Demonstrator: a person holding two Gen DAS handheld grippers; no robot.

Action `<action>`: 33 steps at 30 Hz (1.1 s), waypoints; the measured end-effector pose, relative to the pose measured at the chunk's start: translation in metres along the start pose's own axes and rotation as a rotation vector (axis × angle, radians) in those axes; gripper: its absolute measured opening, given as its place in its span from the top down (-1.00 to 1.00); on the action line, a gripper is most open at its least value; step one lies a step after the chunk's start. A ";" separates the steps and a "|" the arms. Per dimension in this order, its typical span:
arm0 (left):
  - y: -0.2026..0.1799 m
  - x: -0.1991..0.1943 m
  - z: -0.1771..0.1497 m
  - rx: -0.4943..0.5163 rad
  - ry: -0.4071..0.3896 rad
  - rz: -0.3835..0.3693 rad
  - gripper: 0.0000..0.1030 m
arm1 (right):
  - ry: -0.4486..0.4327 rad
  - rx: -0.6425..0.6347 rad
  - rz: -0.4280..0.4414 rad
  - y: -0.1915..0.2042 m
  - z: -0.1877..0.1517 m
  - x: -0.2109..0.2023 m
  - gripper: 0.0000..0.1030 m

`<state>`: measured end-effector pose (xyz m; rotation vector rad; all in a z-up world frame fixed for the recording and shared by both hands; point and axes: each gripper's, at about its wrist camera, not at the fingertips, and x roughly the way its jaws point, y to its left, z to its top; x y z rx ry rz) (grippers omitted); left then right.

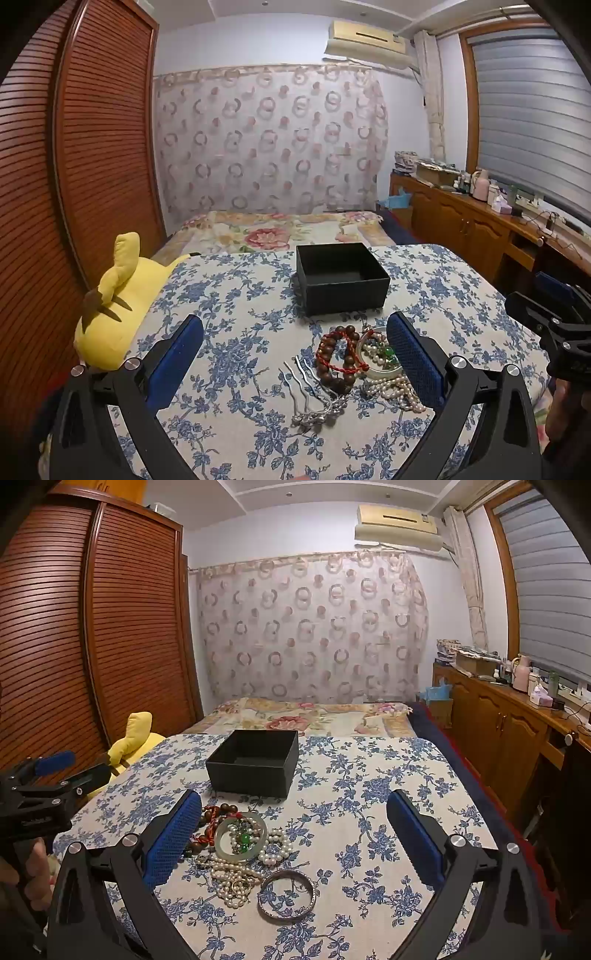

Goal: Organize jewelry

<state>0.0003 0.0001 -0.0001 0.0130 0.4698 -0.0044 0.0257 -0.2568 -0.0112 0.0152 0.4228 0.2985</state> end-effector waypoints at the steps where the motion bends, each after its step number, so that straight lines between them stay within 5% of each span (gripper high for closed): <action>1: 0.000 0.000 0.000 -0.003 -0.004 -0.002 -0.87 | -0.004 0.002 0.001 0.000 0.000 0.000 -0.96; 33: -0.006 -0.002 0.003 -0.007 -0.016 -0.008 -0.87 | -0.002 0.004 0.002 -0.001 -0.001 -0.002 -0.96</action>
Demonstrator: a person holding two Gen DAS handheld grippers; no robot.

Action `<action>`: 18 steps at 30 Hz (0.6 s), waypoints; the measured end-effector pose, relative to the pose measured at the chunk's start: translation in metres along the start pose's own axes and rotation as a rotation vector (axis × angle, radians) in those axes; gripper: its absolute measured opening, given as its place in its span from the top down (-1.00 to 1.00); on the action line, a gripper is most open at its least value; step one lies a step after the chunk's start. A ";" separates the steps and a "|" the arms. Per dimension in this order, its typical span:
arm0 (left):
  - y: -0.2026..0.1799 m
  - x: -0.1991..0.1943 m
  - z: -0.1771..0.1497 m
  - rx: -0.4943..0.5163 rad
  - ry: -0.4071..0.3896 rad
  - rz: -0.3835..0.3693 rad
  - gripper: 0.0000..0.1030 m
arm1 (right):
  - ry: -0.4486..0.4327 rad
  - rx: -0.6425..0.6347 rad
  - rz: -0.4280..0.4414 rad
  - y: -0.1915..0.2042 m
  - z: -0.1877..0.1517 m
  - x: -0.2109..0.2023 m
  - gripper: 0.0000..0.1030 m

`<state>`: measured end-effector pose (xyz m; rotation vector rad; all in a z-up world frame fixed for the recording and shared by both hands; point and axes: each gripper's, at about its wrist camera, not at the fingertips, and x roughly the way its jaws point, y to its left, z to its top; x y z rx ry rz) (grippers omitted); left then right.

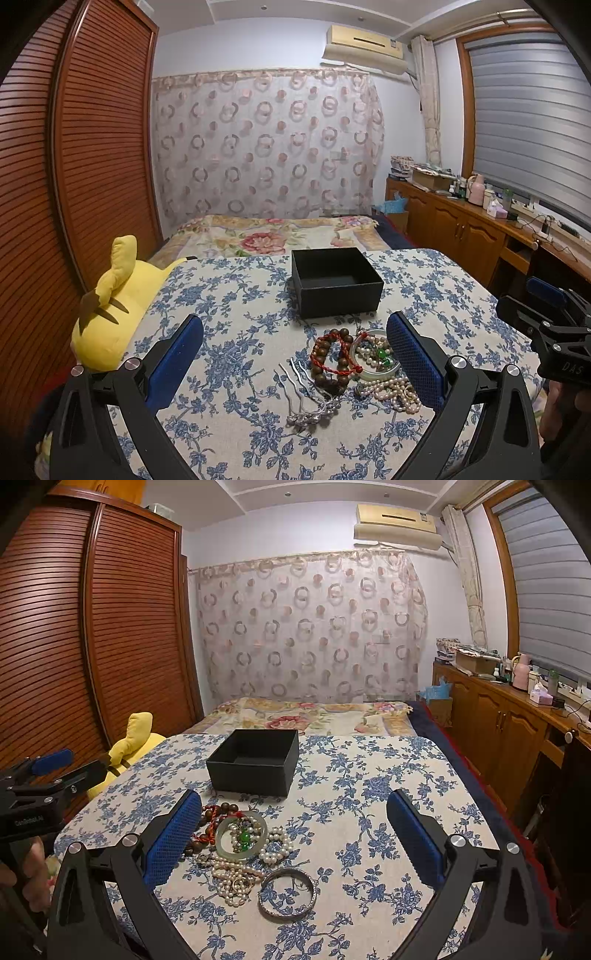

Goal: Organize jewelry

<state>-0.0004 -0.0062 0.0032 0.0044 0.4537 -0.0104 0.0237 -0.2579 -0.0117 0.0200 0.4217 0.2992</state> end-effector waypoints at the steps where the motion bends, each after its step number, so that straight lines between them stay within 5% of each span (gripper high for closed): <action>1: 0.000 0.000 0.000 0.000 0.000 0.001 -0.87 | 0.000 -0.001 0.000 0.000 0.000 0.000 -0.96; 18: 0.000 0.000 -0.001 0.000 -0.004 -0.001 -0.87 | 0.000 0.001 0.002 0.003 -0.001 0.001 -0.96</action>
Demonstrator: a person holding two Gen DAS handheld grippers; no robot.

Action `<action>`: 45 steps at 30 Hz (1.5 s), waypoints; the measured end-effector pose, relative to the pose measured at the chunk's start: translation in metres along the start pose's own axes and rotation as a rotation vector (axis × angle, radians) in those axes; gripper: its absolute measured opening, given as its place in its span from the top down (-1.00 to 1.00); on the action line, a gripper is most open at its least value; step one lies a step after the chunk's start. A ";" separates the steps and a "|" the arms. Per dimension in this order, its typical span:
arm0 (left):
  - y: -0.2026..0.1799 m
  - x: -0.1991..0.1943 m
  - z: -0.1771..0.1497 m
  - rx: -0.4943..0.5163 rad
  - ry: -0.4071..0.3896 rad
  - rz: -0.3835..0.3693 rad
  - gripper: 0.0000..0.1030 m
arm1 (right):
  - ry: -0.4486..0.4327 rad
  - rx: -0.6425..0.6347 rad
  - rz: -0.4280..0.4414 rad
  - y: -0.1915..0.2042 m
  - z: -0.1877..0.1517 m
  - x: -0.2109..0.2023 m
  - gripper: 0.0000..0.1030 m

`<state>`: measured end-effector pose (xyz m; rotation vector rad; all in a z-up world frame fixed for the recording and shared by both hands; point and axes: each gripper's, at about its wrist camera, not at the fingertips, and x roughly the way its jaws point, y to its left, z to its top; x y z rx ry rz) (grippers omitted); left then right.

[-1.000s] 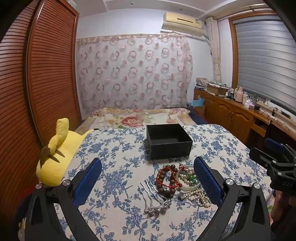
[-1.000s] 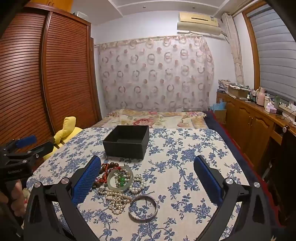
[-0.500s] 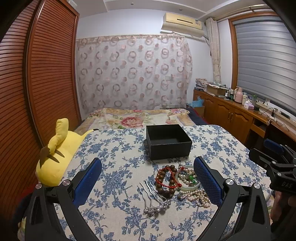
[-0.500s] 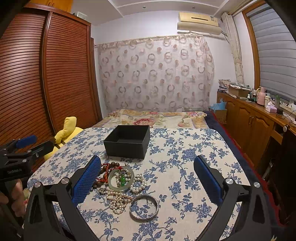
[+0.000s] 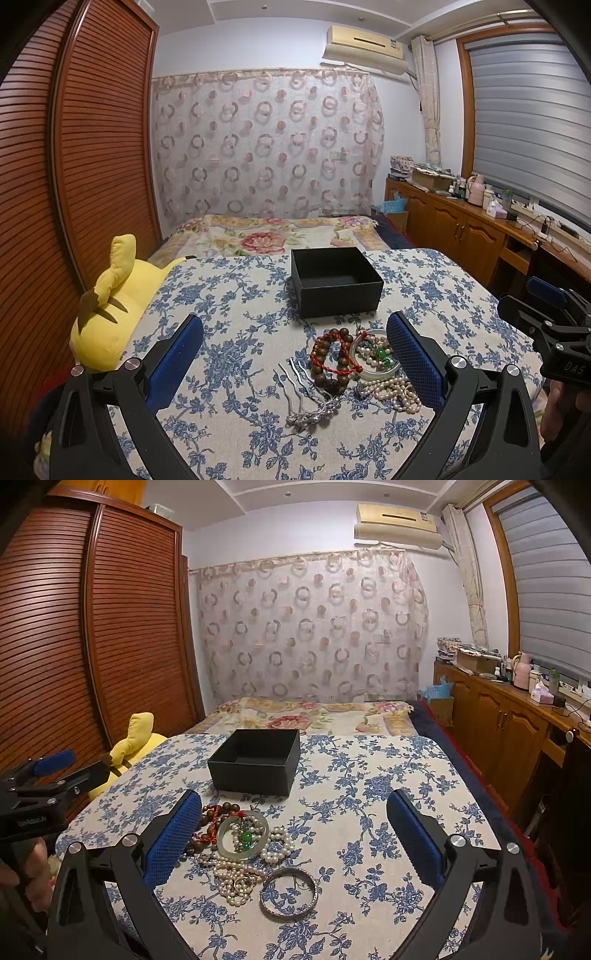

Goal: Organize jewelry

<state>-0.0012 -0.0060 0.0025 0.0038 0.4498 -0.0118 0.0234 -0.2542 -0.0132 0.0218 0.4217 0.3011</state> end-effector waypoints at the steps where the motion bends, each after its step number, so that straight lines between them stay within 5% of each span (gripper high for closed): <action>1: 0.000 0.000 0.000 0.001 0.000 0.001 -0.87 | -0.001 0.000 -0.002 -0.002 0.000 0.000 -0.96; 45: -0.003 0.004 -0.007 0.002 0.027 -0.010 -0.87 | 0.029 -0.002 0.026 -0.005 -0.003 0.001 -0.96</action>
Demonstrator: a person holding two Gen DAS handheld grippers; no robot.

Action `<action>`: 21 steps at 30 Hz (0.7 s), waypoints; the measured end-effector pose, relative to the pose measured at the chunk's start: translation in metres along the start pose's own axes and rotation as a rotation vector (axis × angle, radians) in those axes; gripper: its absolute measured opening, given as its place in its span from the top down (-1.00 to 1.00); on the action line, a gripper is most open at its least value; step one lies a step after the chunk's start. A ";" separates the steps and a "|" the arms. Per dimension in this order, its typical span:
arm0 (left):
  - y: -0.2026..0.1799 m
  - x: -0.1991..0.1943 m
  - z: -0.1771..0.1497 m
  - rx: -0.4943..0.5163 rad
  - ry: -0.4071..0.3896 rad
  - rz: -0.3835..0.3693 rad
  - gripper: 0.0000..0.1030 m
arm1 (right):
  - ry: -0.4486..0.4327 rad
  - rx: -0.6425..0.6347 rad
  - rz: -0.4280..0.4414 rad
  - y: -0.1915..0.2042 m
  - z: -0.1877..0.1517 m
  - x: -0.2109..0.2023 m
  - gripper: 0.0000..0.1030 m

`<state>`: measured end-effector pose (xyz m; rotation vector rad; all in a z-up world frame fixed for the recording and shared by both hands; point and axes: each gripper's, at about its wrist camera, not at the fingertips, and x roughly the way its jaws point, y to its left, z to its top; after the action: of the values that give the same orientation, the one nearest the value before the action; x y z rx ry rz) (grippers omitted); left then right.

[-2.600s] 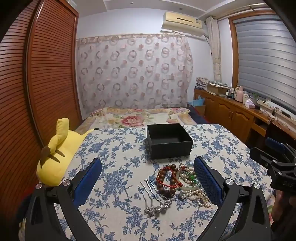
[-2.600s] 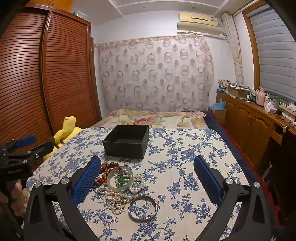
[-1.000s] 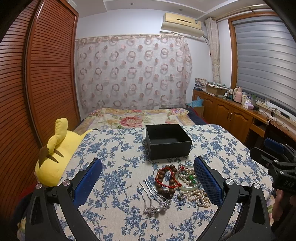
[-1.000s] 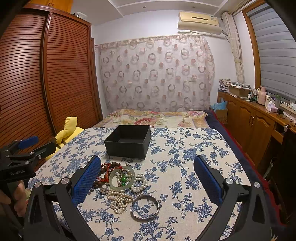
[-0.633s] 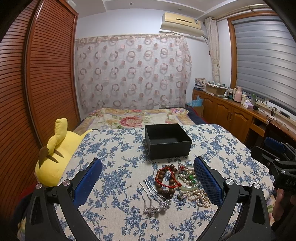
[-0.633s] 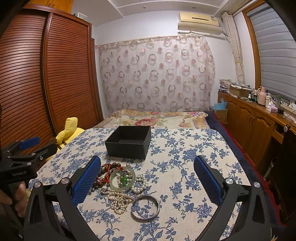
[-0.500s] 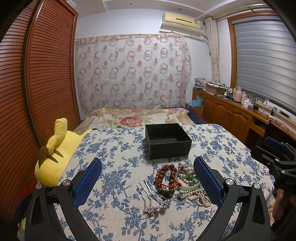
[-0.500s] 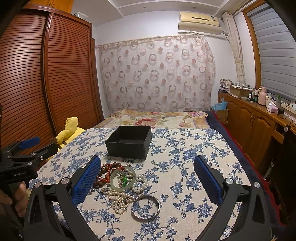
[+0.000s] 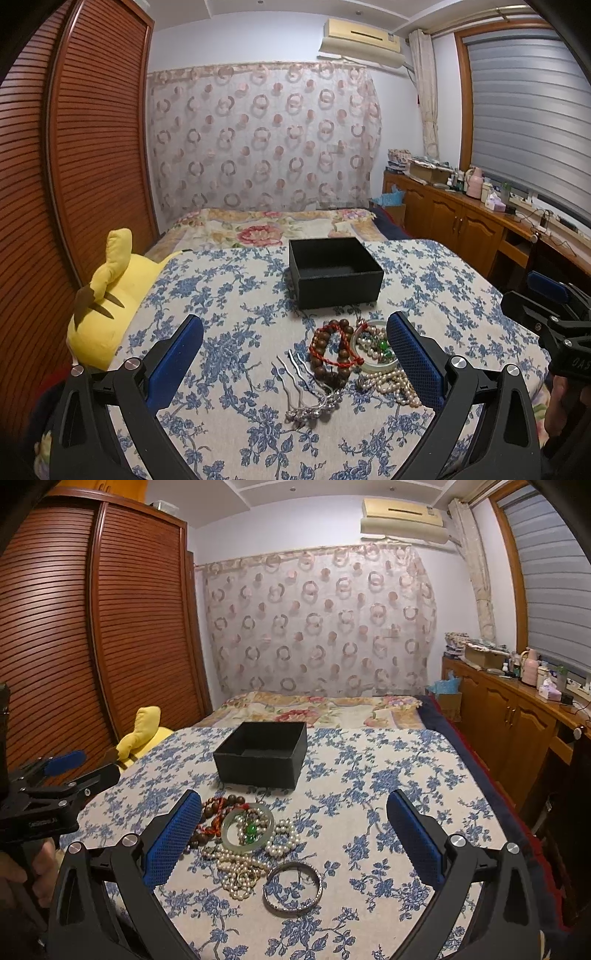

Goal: Organize jewelry

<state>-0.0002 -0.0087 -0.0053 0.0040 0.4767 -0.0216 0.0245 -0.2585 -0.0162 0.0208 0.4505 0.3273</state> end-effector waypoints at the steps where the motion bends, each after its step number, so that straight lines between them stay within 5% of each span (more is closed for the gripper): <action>1: 0.002 0.003 -0.002 0.002 0.007 -0.003 -0.87 | 0.008 -0.001 0.004 -0.002 -0.003 0.005 -0.96; 10: 0.015 0.026 -0.022 -0.013 0.093 -0.056 -0.87 | 0.082 0.006 0.024 -0.018 -0.025 0.027 -0.95; 21: 0.016 0.056 -0.055 0.012 0.242 -0.134 -0.87 | 0.229 -0.058 0.116 -0.024 -0.056 0.049 -0.57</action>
<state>0.0249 0.0069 -0.0798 -0.0140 0.7186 -0.1566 0.0495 -0.2682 -0.0893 -0.0474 0.6684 0.4592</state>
